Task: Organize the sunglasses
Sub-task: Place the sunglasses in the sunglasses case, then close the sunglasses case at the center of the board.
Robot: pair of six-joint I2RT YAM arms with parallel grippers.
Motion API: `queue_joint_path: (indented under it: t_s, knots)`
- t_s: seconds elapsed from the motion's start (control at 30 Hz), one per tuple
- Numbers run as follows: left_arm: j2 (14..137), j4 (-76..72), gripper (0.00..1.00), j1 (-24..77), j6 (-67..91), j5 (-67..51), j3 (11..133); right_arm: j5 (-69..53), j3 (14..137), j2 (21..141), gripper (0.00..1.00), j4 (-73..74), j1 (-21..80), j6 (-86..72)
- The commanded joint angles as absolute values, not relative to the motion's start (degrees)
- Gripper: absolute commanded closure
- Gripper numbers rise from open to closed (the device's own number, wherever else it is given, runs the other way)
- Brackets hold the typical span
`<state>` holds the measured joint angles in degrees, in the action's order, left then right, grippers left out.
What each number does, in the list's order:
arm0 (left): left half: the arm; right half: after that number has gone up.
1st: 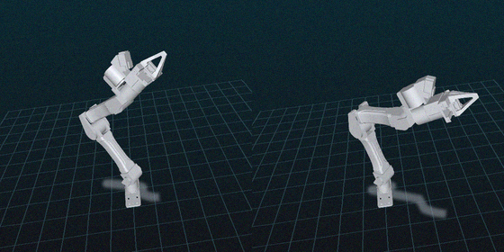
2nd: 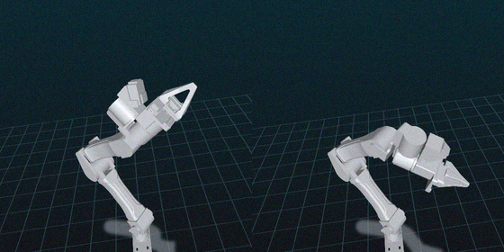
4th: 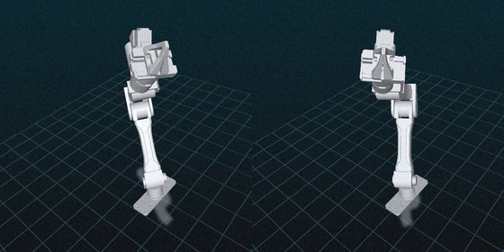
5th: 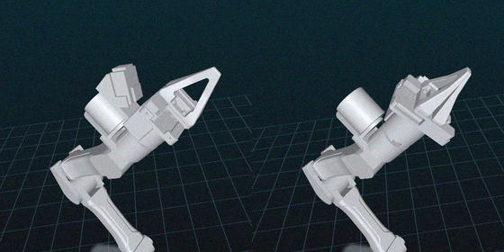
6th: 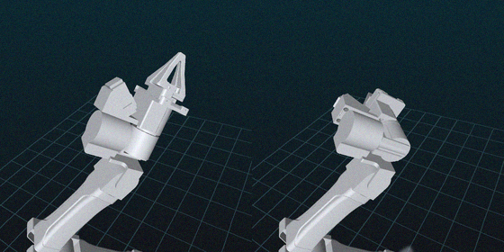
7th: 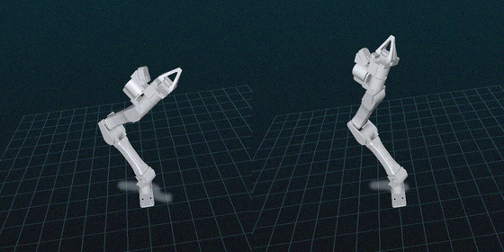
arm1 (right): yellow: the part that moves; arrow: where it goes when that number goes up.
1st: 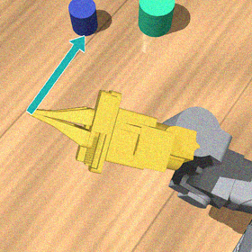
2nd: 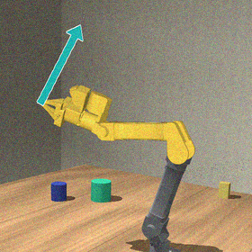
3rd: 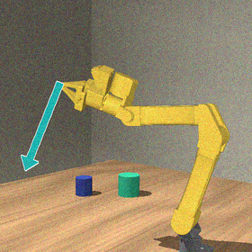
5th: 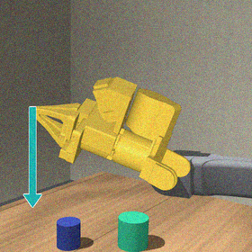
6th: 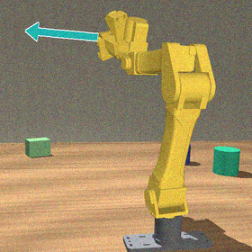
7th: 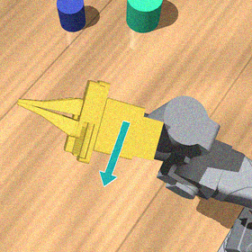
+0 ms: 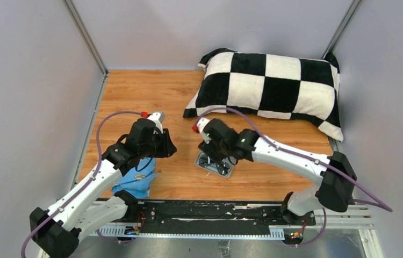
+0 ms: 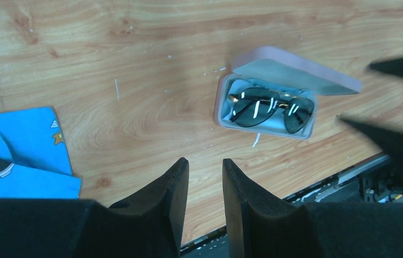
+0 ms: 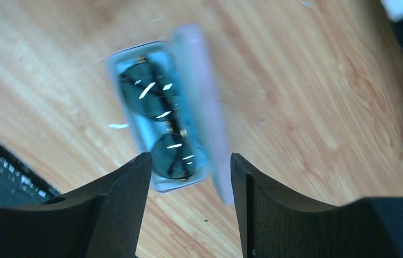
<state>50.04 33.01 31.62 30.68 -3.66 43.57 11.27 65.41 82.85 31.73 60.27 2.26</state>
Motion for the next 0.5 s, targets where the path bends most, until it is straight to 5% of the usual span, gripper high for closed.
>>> queue_joint_path:
  t_s: [0.0, 0.47]
  knots:
    - [52.4, 29.8, 0.65, 31.3, 32.7, -5.5, 38.6, 2.3, 63.4, 78.4, 0.40, 30.1, 47.6, -7.3]
    - [61.2, 3.7, 0.67, 43.1, 46.0, -10.1, 26.5, -18.2, 60.3, 84.2, 0.61, 22.8, 35.0, -12.3]
